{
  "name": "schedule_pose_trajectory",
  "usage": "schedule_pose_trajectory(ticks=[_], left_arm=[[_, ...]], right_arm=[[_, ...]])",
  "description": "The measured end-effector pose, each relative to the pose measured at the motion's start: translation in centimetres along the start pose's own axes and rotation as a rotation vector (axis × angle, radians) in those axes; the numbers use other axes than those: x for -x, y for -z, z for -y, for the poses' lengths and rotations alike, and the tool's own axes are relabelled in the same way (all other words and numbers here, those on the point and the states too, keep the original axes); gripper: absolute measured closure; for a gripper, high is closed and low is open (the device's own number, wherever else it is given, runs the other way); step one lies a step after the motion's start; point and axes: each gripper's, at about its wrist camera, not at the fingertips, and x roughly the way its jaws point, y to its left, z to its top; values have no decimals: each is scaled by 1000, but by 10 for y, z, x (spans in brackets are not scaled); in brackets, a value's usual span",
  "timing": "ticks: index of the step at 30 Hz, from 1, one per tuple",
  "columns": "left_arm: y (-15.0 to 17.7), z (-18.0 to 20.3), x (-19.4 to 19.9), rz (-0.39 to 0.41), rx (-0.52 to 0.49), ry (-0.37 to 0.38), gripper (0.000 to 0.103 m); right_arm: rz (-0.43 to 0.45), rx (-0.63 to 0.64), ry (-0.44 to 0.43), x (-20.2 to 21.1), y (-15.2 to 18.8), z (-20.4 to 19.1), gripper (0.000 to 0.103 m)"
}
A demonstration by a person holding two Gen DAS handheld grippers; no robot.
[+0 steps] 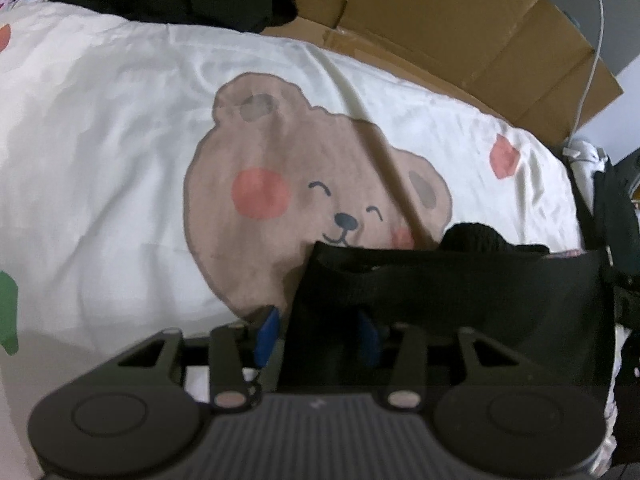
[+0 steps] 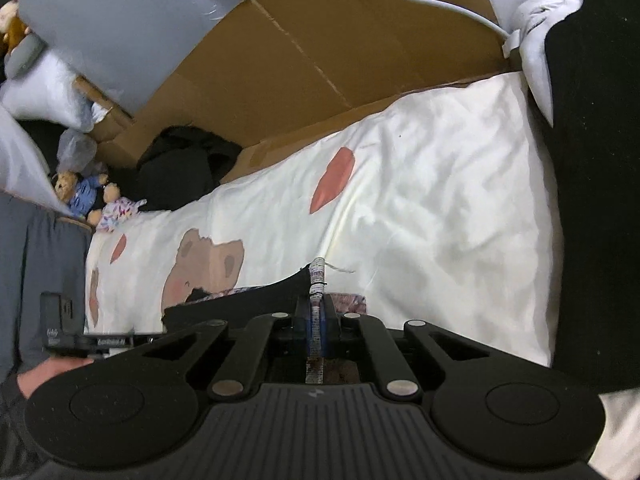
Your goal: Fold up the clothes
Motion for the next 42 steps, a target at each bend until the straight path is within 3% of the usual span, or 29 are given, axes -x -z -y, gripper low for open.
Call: schedule_pose_trajectory(ticks=[2,3,4,6,10,13,15,18,19,20,34,42], left_arm=[[0,1,0,21,6,2,59],[0,2,0,38,8,3,88],[-1,4,0,44,-15,-5,100],[-4,11,1,54,-70,-26,99],[-11,10,3,83,-49,-53,99],[-15,10,1,86,-28,-78,86],[-15,10,0,79,-21,-74,73],[-8,11,6,67,-37,-65,55],[-5,10,8,60,-36,-60,55],[-1,8,11,57,-38,-57,55],[48,6,50,-23,-74,-22,55],[83,15,70,-79,-124,27,55]], right_arm=[[0,-14,13,-7,0,4,99],[-4,-18,19,-11,1,6,99],[-8,-21,24,-14,2,7,99],[-17,-28,35,-21,4,10,99],[-5,-46,49,-25,5,14,99],[-23,-80,56,-29,6,19,97],[-48,-105,63,-31,6,21,91],[-34,-103,45,-16,12,20,61],[-30,-101,38,-10,15,19,51],[-30,-104,39,-7,17,19,50],[-70,-114,101,52,81,-4,50],[-88,-63,170,80,112,-40,50]])
